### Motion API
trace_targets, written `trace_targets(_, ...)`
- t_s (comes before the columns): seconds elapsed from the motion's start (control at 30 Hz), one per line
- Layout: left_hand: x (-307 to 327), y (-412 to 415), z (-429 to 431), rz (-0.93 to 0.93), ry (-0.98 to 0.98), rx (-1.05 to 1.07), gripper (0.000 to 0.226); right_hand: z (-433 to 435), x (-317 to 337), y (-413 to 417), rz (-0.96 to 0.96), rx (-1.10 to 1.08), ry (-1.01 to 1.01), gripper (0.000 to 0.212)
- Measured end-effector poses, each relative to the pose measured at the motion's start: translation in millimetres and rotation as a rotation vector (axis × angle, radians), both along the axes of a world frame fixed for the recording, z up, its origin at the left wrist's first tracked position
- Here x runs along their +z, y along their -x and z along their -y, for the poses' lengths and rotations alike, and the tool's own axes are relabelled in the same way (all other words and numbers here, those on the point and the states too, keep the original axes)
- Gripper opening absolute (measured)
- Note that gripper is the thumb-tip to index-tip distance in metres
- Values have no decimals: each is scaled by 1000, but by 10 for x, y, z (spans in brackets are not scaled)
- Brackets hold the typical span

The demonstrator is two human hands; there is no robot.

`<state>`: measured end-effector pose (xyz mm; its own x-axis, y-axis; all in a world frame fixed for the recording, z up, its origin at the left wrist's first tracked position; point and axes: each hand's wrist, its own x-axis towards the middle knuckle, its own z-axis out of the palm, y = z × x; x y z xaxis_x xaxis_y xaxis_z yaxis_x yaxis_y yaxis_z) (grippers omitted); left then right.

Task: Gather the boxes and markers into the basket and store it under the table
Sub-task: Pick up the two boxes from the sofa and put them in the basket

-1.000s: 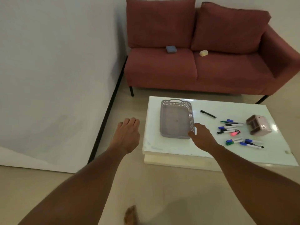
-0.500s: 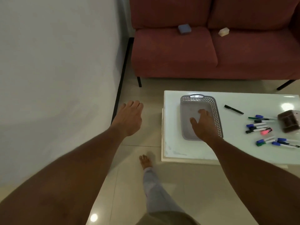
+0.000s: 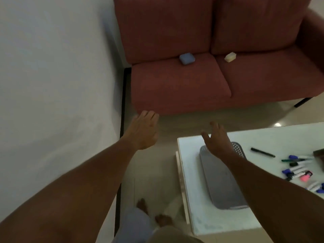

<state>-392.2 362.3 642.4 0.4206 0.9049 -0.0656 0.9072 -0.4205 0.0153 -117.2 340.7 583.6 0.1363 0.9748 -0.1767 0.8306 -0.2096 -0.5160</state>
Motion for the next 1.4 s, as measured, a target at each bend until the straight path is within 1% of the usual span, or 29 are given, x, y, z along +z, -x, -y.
trace_targets(0.1,103,58,-667,16,-25,-51,58,-644,135,73,24,-31,-24,54)
trace_targets(0.17,138,123,-1176,15,-43,-78,63,-1138,196,148,17,-51,-58,59)
trace_targets(0.33,39,290,-2536,6,-37,-121,67,-2303,129,363,14,-107,-59,66)
trace_targets(0.5,-51,256,-3956,-3,22,-186,65,-3437,26,520,54,-156,34,69)
trace_targets(0.67,4,-194,-5026,21,65,-286,62,-4321,173,436,100,-176,51,65)
trace_targets(0.73,17,-362,-5227,29,73,-306,61,-4524,240,386,111,-177,74,65)
trace_targets(0.93,-101,-1024,-6094,59,92,-334,57,-5457,257,-223,100,-181,42,64)
trace_targets(1.1,-525,-1639,-6874,94,174,-187,55,-6336,-27,-983,43,-189,99,61)
trace_targets(1.17,-781,-1934,-7144,132,246,-59,51,-6702,-265,-1336,10,-177,146,60)
trace_targets(1.23,-1049,-2240,-7345,184,357,123,48,-7023,-520,-1697,-24,-195,225,60)
trace_targets(1.33,-1443,-2604,-7535,217,507,327,48,-7447,-916,-2188,-96,-294,335,54)
trace_targets(1.4,-1709,-2779,-7665,248,583,446,48,-7733,-1220,-2473,-147,-372,374,54)
